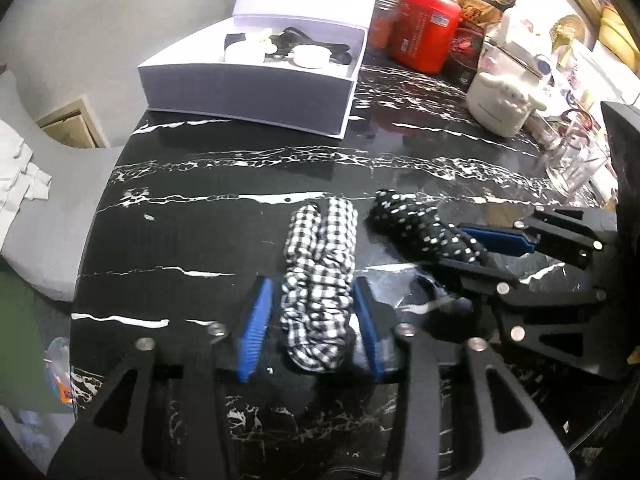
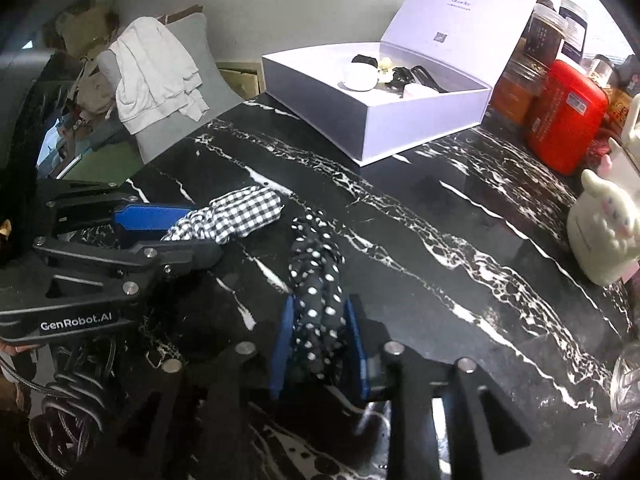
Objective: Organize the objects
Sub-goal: 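Lift both held scrunchies up from the table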
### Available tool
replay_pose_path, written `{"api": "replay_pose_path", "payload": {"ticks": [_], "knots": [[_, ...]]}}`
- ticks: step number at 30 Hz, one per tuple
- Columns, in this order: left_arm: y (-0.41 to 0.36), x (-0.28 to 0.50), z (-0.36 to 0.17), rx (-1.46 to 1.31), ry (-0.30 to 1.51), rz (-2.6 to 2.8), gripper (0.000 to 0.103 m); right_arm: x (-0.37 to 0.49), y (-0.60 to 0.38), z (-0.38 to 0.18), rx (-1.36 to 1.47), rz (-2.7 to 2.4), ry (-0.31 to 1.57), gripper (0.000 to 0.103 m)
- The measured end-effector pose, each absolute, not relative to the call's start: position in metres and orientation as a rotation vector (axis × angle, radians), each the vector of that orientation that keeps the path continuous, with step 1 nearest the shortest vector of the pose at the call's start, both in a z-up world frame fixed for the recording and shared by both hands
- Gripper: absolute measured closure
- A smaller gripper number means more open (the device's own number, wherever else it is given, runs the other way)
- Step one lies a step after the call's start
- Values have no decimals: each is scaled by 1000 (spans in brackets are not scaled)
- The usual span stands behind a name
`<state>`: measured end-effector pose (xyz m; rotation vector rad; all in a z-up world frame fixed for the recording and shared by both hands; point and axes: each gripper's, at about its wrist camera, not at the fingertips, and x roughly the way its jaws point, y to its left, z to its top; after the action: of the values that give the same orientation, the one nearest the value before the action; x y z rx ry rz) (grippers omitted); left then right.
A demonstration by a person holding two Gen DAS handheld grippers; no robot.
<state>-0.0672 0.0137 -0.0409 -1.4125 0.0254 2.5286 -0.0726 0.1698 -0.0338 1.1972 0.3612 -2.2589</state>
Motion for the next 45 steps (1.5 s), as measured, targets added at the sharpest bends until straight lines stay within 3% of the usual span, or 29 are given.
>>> {"api": "replay_pose_path", "payload": {"ticks": [12, 16, 18, 19, 22, 25, 45], "knots": [[17, -74, -46, -1408, 56, 2527, 52, -81, 171, -40, 1184, -2263, 347, 67], [20, -75, -46, -1385, 80, 2529, 73, -82, 172, -41, 1165, -2266, 332, 67], [20, -77, -46, -1392, 94, 2523, 74, -84, 172, -41, 1168, -2267, 327, 67], [21, -78, -46, -1397, 106, 2519, 75, -85, 172, -41, 1169, -2268, 330, 67], [21, -78, -46, -1399, 117, 2517, 76, -86, 171, -41, 1167, -2285, 348, 84], [21, -78, -46, -1398, 112, 2517, 78, -85, 173, -41, 1164, -2282, 341, 87], [18, -48, -19, -1336, 69, 2543, 79, -49, 172, -15, 1103, -2279, 363, 88]]}}
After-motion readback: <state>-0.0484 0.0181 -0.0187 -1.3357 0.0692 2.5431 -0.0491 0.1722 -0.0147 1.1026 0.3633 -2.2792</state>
